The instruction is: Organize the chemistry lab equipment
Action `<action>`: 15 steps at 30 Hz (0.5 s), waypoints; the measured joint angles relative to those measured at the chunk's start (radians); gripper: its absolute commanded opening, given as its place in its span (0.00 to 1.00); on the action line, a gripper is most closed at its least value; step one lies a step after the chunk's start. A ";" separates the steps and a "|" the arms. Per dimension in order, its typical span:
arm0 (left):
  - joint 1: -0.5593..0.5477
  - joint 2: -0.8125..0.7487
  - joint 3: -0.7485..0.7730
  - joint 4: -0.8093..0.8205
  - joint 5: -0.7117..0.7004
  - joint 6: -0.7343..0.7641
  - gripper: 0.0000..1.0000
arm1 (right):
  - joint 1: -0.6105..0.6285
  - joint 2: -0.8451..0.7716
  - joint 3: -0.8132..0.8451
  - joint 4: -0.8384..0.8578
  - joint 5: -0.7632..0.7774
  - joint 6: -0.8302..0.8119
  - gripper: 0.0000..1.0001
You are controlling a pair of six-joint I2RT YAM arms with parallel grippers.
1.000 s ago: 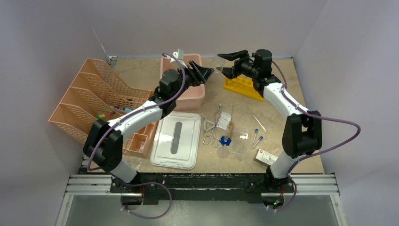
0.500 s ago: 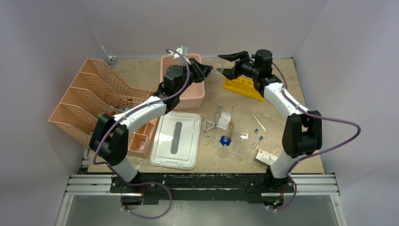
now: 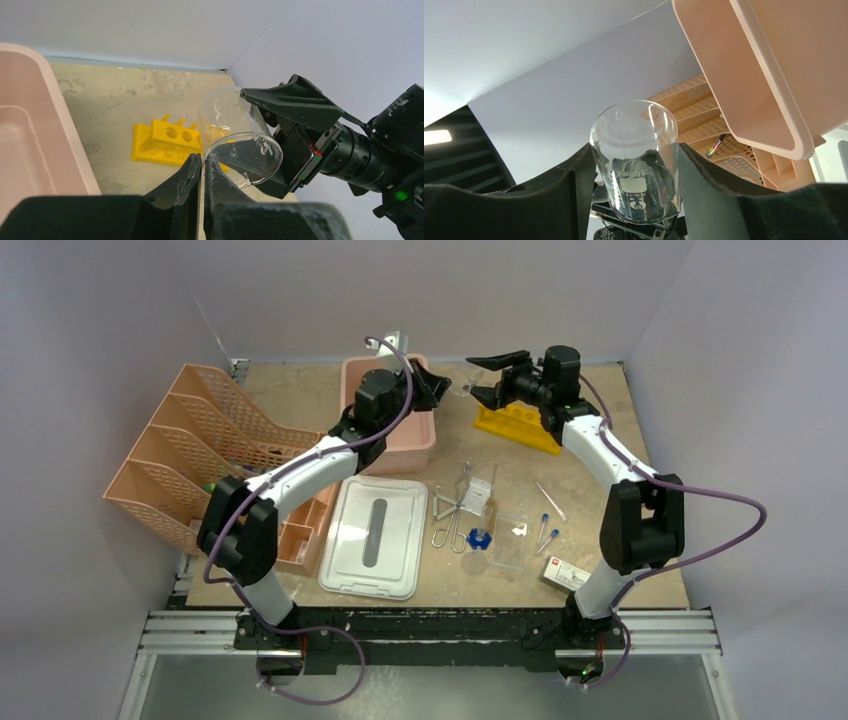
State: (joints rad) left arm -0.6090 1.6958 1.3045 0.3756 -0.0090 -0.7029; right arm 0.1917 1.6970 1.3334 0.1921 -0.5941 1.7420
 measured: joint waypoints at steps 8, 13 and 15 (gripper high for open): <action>0.000 0.008 0.037 -0.053 0.021 0.053 0.26 | 0.000 0.006 0.002 0.001 -0.002 0.000 0.23; 0.000 0.040 0.065 -0.064 0.027 0.065 0.20 | 0.006 0.018 0.003 -0.004 -0.005 -0.003 0.25; 0.000 0.050 0.065 -0.064 0.027 0.070 0.06 | 0.010 0.018 0.003 -0.002 -0.009 -0.003 0.25</action>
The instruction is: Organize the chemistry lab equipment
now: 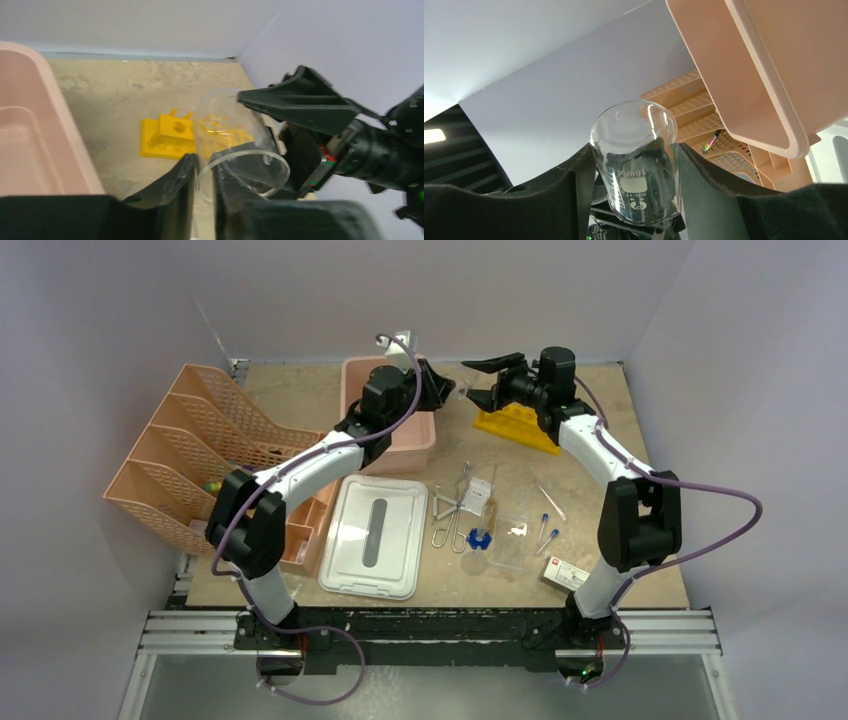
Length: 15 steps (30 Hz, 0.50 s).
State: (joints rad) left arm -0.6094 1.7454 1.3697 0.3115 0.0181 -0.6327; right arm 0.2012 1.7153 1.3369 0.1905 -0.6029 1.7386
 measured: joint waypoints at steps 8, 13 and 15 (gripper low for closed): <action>0.000 0.006 0.007 -0.023 -0.034 0.042 0.00 | 0.001 0.000 0.000 -0.005 -0.010 -0.004 0.72; 0.000 0.006 0.067 -0.182 -0.122 0.058 0.00 | 0.001 0.000 0.027 -0.100 0.003 -0.132 0.78; 0.010 0.006 0.111 -0.290 -0.184 0.058 0.00 | -0.001 0.000 0.043 -0.146 0.034 -0.198 0.78</action>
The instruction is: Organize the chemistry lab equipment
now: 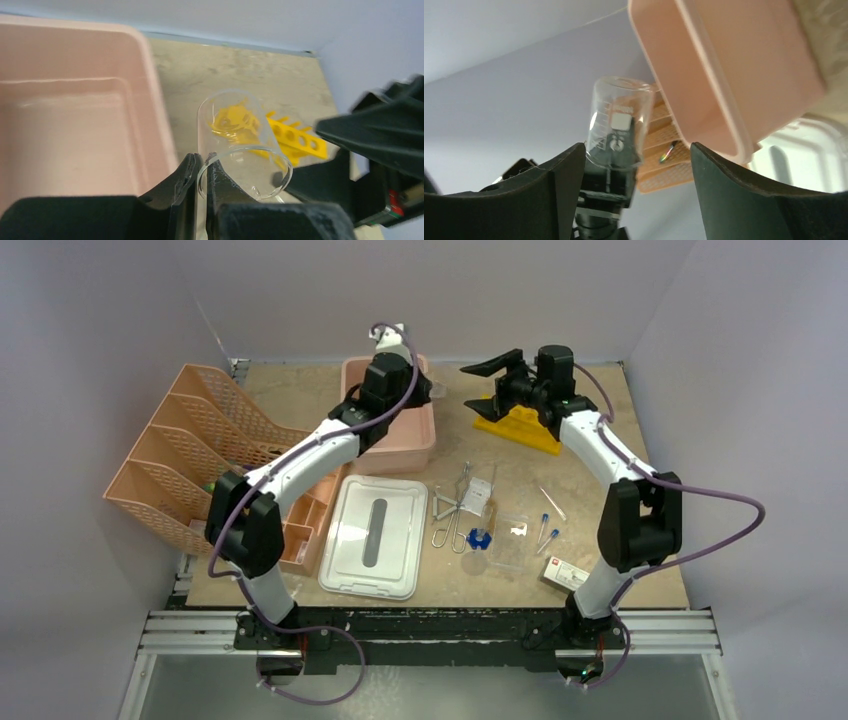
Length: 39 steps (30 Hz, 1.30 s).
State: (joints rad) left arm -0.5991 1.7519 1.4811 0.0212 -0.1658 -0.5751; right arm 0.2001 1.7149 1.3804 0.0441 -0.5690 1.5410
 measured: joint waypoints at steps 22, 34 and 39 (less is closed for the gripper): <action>0.229 0.385 0.457 -0.653 -0.021 -0.061 0.00 | -0.033 -0.180 0.078 -0.357 0.619 -0.837 0.72; 0.224 0.624 0.660 -0.682 0.013 -0.059 0.00 | -0.015 -0.180 0.059 -0.411 0.737 -0.980 0.71; 0.224 0.691 0.747 -0.685 0.016 -0.055 0.14 | -0.013 -0.180 0.059 -0.416 0.744 -0.989 0.70</action>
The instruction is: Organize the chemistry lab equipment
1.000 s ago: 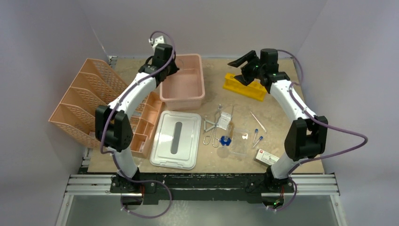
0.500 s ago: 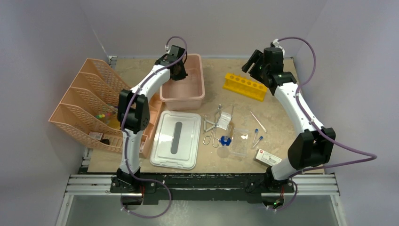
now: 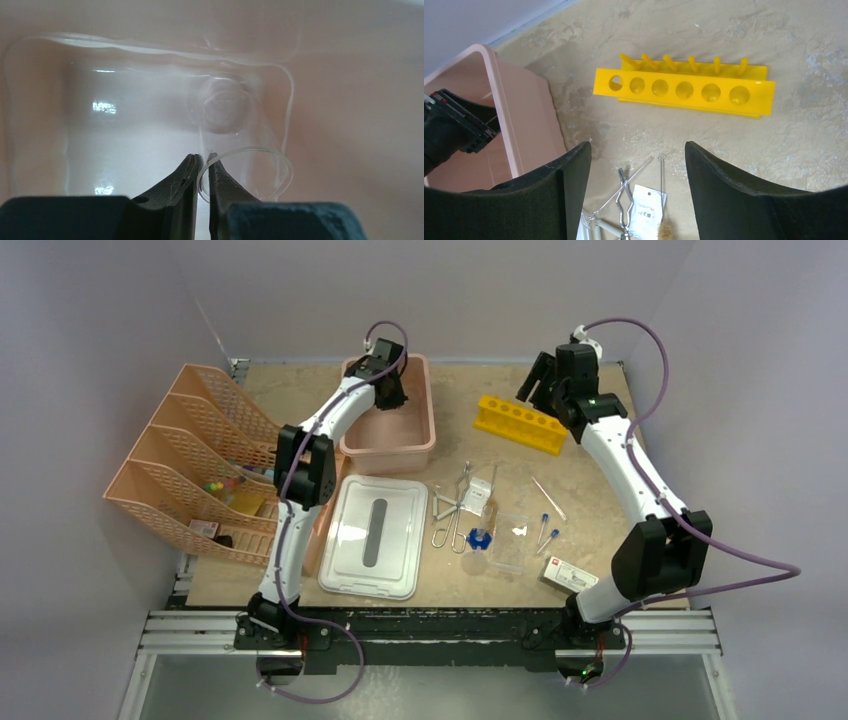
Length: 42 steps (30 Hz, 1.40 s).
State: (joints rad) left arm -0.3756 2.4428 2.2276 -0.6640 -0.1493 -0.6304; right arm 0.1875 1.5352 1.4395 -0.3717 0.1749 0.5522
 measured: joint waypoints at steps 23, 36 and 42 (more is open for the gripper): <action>0.000 -0.203 -0.084 0.091 0.089 0.105 0.55 | 0.089 -0.002 0.002 -0.014 0.091 -0.061 0.72; 0.000 -0.780 -0.601 0.300 0.253 0.163 0.66 | 0.089 -0.146 -0.125 -0.120 0.010 -0.051 0.77; -0.020 -0.863 -0.780 0.372 0.314 0.163 0.66 | 0.089 -0.167 -0.243 -0.168 -0.010 -0.064 0.87</action>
State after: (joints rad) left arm -0.3954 1.5795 1.4475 -0.2924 0.1646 -0.4679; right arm 0.2768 1.3678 1.1969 -0.5400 0.1650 0.4877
